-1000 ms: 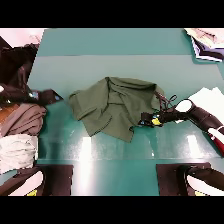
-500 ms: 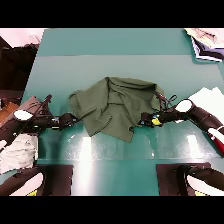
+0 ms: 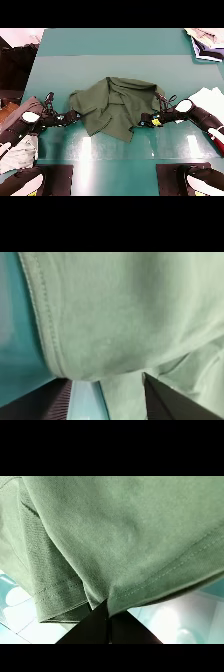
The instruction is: Fold the shirts.
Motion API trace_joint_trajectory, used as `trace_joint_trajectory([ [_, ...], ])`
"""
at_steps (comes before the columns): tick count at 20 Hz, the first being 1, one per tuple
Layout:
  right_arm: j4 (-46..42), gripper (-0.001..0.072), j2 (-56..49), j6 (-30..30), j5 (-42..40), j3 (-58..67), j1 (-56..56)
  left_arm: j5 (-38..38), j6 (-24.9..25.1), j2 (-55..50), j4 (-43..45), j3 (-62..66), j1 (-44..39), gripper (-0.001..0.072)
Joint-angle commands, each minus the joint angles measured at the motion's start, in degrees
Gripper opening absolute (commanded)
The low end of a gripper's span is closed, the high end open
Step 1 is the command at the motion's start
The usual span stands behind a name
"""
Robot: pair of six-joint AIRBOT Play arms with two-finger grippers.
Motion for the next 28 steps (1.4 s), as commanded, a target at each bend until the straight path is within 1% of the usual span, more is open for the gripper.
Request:
trace_joint_trajectory([
  [1,0.00,0.0014,-0.04,0.00,0.20,0.02,0.00,1.55,-0.28,-0.04,0.11,0.04,-0.22,0.0536],
  [6,0.00,0.0014,-0.04,0.00,0.26,0.02,0.00,3.34,-1.77,-0.04,1.84,2.40,-0.22,0.0533],
  [7,0.00,0.0013,-0.04,0.00,0.26,0.02,0.00,3.67,-1.77,-0.04,2.01,2.80,-0.22,0.0365],
  [8,0.00,0.0013,-0.04,0.00,0.26,0.02,0.00,3.98,-1.55,-0.04,2.05,2.89,-0.22,0.0222],
  [9,0.00,0.0014,-0.04,0.00,0.26,0.02,0.00,4.11,-1.57,-0.04,2.05,2.89,-0.22,0.0178],
  [10,0.00,0.0014,-0.04,0.00,0.28,0.02,0.00,4.44,-1.57,-0.04,2.05,2.89,-0.22,0.0177],
  [11,0.00,0.0014,-0.04,0.00,0.26,0.02,0.00,4.55,-1.60,-0.04,2.05,2.89,-0.22,0.0137],
  [12,0.00,0.0013,-0.04,0.00,0.26,0.02,0.00,4.57,-1.38,-0.04,2.12,2.89,-0.22,0.0030],
  [15,0.00,0.0014,-0.04,-0.02,0.28,0.04,0.00,4.90,-1.62,-0.04,2.05,3.13,-0.22,0.0028],
  [17,0.00,0.0013,-0.04,-0.02,0.28,0.02,0.00,3.37,-1.55,-0.02,2.21,4.57,-0.22,0.0027],
  [18,0.00,0.0013,-0.04,-0.02,0.28,0.04,0.00,2.23,-1.51,0.15,2.84,5.73,-0.22,0.0027],
  [20,0.00,0.0014,-0.04,-0.02,0.28,0.04,0.00,-0.42,-1.53,0.79,6.99,9.35,-0.22,0.0027],
  [23,-0.02,0.0014,-0.04,-0.33,0.31,0.02,0.00,-6.49,-1.51,1.44,13.11,15.23,-0.22,0.0028],
  [26,-0.02,0.0014,-0.04,-0.44,0.28,0.02,0.00,-11.56,-0.26,1.44,13.97,18.49,-0.22,0.0029],
  [28,-0.02,0.0014,-0.04,-0.46,0.28,0.02,0.00,-13.22,0.22,1.44,15.02,20.37,-0.22,0.0028],
])
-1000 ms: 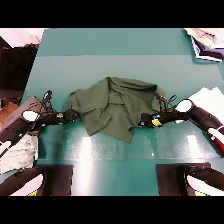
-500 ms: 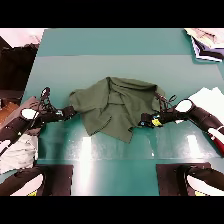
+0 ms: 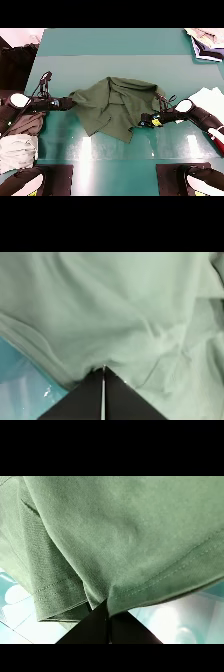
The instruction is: Fold the shirts.
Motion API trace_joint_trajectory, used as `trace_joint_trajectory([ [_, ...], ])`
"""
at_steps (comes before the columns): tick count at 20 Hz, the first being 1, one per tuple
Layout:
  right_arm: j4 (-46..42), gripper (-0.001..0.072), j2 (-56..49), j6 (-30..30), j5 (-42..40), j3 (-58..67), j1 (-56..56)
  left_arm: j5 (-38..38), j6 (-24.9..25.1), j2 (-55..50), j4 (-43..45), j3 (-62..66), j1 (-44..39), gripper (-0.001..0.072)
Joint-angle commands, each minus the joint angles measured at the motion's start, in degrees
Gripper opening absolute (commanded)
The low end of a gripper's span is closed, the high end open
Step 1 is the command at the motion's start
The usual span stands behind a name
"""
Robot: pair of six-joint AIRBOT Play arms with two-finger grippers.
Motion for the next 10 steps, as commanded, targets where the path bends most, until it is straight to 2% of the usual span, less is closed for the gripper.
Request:
trace_joint_trajectory([
  [1,0.00,0.0014,-0.04,-0.07,0.02,0.02,0.00,-5.05,1.07,0.11,4.20,3.85,0.04,0.0029],
  [3,0.00,0.0014,-0.04,-0.09,0.02,0.02,0.00,-6.80,0.37,0.11,7.89,4.90,0.04,0.0030],
  [4,0.00,0.0014,-0.04,-0.09,0.02,0.04,0.00,-8.76,0.17,0.11,8.15,5.14,0.04,0.0119],
  [5,0.00,0.0013,-0.04,-0.09,0.02,0.02,0.00,-11.06,-0.44,0.11,8.33,5.35,0.07,0.0405],
  [6,0.00,0.0014,-0.04,-0.09,0.02,0.04,0.00,-13.60,-0.59,0.11,9.03,5.53,0.72,0.0464],
  [10,0.00,0.0013,-0.04,-0.52,0.44,0.02,0.00,-19.17,-0.63,0.11,8.79,4.70,10.03,0.0465],
])
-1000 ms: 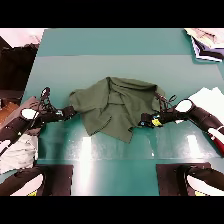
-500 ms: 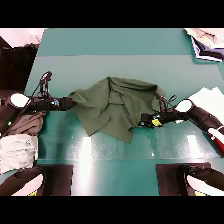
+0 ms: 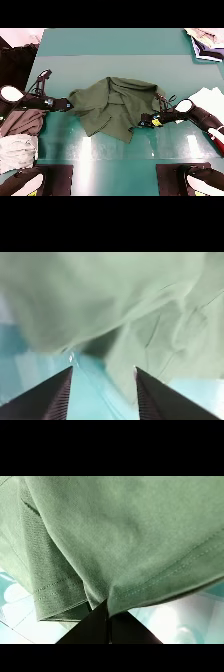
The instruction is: Fold the shirts.
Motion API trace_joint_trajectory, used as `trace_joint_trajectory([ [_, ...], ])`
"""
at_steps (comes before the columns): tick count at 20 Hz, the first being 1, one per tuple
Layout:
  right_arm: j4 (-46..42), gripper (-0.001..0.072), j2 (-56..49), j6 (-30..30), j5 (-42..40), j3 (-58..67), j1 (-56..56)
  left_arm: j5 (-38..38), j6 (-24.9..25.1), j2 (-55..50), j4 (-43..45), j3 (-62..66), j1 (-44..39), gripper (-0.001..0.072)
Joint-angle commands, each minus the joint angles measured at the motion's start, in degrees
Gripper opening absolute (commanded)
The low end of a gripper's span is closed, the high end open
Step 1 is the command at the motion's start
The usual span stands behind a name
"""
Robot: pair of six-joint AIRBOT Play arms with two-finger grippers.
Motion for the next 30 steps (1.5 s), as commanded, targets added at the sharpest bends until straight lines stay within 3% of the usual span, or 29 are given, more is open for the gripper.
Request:
trace_joint_trajectory([
  [1,0.02,0.0014,-0.04,-0.31,0.22,0.02,0.00,-4.70,-0.31,0.04,0.50,-1.73,7.72,0.0465],
  [3,0.02,0.0014,-0.04,-0.31,0.17,0.02,0.00,-1.11,1.14,0.02,-4.44,-6.40,11.34,0.0465],
  [7,0.09,0.0013,-0.04,-0.31,0.22,0.02,0.00,7.89,14.60,0.02,-20.33,-17.31,12.15,0.0466],
  [11,0.09,0.0013,-0.04,-0.28,0.20,0.02,0.00,12.33,24.39,-0.50,-25.81,-21.07,12.13,0.0466],
  [17,0.13,0.0013,-0.04,-0.26,0.57,0.02,0.00,12.28,32.94,-6.12,-35.26,-21.05,12.13,0.0466],
  [23,0.15,0.0013,-0.04,-0.26,1.05,0.02,0.00,13.00,35.50,-9.49,-38.03,-20.92,10.62,0.0463],
  [25,0.15,0.0013,-0.04,-0.26,1.09,0.02,0.00,15.15,36.15,-9.51,-38.10,-20.50,7.61,0.0366],
  [28,0.15,0.0013,-0.04,-0.26,1.36,0.02,0.00,18.84,35.54,-9.49,-38.03,-19.37,4.15,0.0342],
  [29,0.15,0.0013,-0.04,-0.26,1.77,0.02,0.00,18.23,35.50,-9.49,-38.01,-18.91,4.17,0.0107],
  [30,0.13,0.0014,-0.04,-0.26,2.14,0.04,0.00,17.73,35.45,-9.49,-37.94,-18.36,4.17,0.0029],
])
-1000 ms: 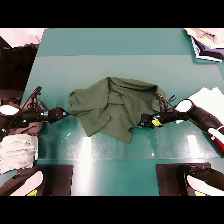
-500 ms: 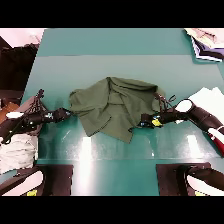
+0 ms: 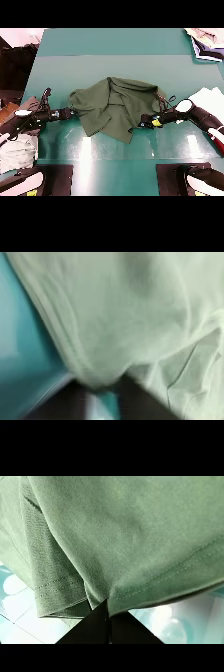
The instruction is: Fold the shirts.
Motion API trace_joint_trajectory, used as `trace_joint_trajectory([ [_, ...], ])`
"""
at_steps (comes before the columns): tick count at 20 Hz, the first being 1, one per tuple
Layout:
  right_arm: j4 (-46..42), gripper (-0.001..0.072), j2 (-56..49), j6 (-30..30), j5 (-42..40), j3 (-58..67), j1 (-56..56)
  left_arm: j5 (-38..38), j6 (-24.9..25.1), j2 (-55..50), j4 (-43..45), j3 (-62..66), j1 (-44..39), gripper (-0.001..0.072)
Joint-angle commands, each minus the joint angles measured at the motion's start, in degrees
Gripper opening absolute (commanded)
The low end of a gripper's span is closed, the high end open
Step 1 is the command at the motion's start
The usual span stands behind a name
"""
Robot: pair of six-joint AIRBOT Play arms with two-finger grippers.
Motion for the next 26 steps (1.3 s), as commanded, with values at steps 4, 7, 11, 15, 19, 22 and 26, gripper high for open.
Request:
trace_joint_trajectory([
  [4,-0.13,0.0014,4.52,0.02,1.01,0.79,-0.09,-7.43,-2.64,0.98,1.03,6.97,-1.25,0.0028],
  [7,-0.13,0.0012,11.98,0.04,2.32,6.93,-2.89,-14.16,-10.03,4.85,6.73,18.27,-1.27,0.0028],
  [11,-0.17,0.0012,20.76,0.02,4.24,21.75,-11.85,-20.33,-18.05,12.09,15.61,40.41,-1.25,0.0028],
  [15,-0.17,0.0012,26.49,-0.02,4.74,37.42,-23.17,-24.13,-24.92,15.15,22.23,66.45,-1.27,0.0029],
  [19,-0.15,0.0012,28.59,-1.09,9.38,54.05,-36.44,-24.24,-31.04,15.65,27.43,89.46,-1.27,0.0028],
  [22,-0.07,0.0012,26.88,-1.09,16.70,66.36,-47.74,-21.94,-34.60,17.62,29.51,97.09,-1.27,0.0028],
  [26,-0.09,0.0011,21.42,1.16,22.84,82.34,-55.82,-20.33,-36.00,21.53,29.70,97.48,-1.27,0.0028],
])
